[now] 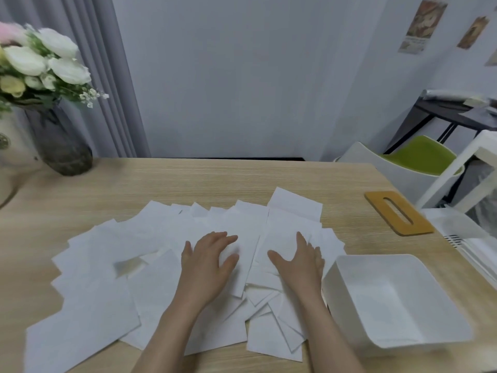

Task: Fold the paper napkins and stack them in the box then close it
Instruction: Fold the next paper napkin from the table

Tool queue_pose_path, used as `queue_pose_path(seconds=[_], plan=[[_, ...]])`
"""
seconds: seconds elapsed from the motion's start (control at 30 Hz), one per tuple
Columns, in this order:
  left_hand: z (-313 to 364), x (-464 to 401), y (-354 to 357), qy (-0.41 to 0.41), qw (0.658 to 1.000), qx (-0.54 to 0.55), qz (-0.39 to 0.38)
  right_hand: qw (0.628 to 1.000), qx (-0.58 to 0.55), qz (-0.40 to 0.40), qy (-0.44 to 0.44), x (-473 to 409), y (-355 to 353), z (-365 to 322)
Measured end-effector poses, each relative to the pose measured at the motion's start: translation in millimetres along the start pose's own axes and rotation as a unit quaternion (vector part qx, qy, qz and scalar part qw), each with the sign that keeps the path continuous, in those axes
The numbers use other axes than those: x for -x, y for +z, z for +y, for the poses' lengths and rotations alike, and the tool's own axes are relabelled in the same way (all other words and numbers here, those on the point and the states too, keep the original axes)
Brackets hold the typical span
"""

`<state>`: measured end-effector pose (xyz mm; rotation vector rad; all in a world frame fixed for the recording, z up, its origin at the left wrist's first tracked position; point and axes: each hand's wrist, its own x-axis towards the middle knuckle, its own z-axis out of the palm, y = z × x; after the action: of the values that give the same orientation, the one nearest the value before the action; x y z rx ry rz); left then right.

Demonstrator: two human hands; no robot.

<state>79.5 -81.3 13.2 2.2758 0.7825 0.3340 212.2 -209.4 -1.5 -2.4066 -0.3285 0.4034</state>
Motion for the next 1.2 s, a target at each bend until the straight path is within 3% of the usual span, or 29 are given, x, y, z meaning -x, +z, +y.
queue_pose_path(seconds=[0.2,0.37,0.5,0.63,0.77,0.9,1.2], plan=[[-10.4,1.5,10.7,-0.014,1.0,0.003,-0.021,0.991,-0.042,0.105,-0.072,0.2,1.8,0.5],[-11.7,1.0,13.9,-0.006,1.0,0.019,0.005,0.958,-0.253,0.084,-0.103,6.7,-12.5,-5.8],[-2.3,1.3,11.2,-0.003,0.985,0.165,0.059,0.932,-0.339,0.04,-0.124,14.7,-22.6,-15.3],[11.0,1.6,4.7,-0.052,0.95,0.301,0.06,0.92,-0.37,-0.02,-0.131,25.0,-17.9,-23.4],[15.1,3.8,-5.2,-0.089,0.894,0.435,0.06,0.918,-0.373,-0.071,-0.117,39.2,-0.5,-31.2],[10.2,9.1,-15.0,-0.139,0.856,0.497,0.03,0.916,-0.376,-0.093,-0.101,49.7,13.8,-37.8],[-7.2,16.3,-23.4,-0.161,0.855,0.489,0.059,0.921,-0.348,-0.105,-0.139,52.7,21.9,-43.1]])
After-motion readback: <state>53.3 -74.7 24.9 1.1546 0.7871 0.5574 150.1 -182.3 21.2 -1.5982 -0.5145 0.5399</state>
